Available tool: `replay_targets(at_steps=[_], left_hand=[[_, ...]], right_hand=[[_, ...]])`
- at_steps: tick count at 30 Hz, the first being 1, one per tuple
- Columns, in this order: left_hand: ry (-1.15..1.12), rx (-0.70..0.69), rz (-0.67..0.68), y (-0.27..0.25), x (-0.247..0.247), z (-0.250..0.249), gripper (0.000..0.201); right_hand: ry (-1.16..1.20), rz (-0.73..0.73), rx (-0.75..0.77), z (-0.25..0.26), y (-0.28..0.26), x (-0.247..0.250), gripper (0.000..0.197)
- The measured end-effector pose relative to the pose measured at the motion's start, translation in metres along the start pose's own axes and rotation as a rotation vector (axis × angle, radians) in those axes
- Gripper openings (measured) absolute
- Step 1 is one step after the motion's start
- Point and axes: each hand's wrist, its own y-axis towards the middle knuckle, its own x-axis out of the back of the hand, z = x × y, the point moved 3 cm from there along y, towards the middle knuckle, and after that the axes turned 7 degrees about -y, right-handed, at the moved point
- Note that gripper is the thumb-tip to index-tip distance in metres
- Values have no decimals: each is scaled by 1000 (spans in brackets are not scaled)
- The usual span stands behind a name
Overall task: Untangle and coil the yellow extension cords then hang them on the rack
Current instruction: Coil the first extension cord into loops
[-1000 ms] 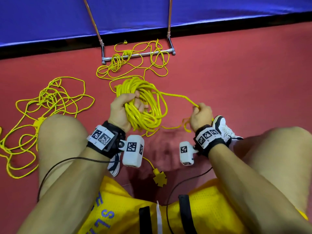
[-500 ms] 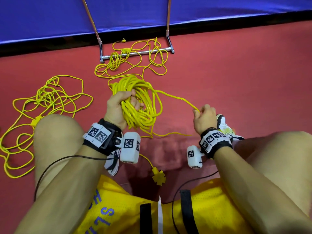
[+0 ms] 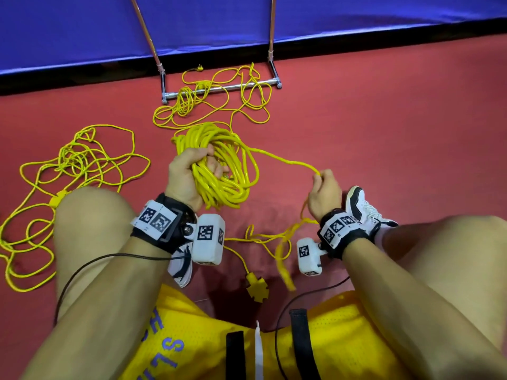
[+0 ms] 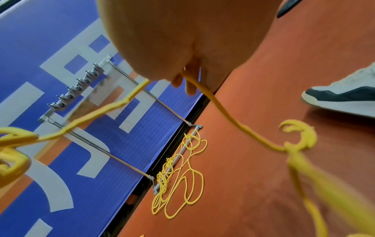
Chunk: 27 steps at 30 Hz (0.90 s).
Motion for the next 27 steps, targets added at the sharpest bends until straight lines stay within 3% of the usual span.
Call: replay_targets(at_steps=[2,5,8,10,12,15,19,23,27], left_hand=[[-23,-23,-15,1,1,-6,14],[-70,-68,-35,2,4,-17,12],[-76,-62,-37,2,9,-19,12],[-74,-60,-28,2,11,-18,19],[-80,-43,-40,3,11,-15,14],[-55,-53,-49,2,10,-11,14],[-88,-106,-128,7,6,-6,17],[-64,-275,-337,21,23,-12,15],[165,-513,-487,17,25,-15,13]], right_hand=[[25,140,64,7,-6,-12,15],[-29,558,149,14,-31,-35,18],[-49,866,90,19,-58,-43,24],[-188,861,68,9,-57,-46,31],[-310,751,24,-6,-43,-42,32],[-271,602,-66,-15,-25,-32,33],[-250,689,-87,-15,-36,-34,44],[-479,767,127,-9,-58,-54,20],[-620,774,272,-10,-61,-57,24]])
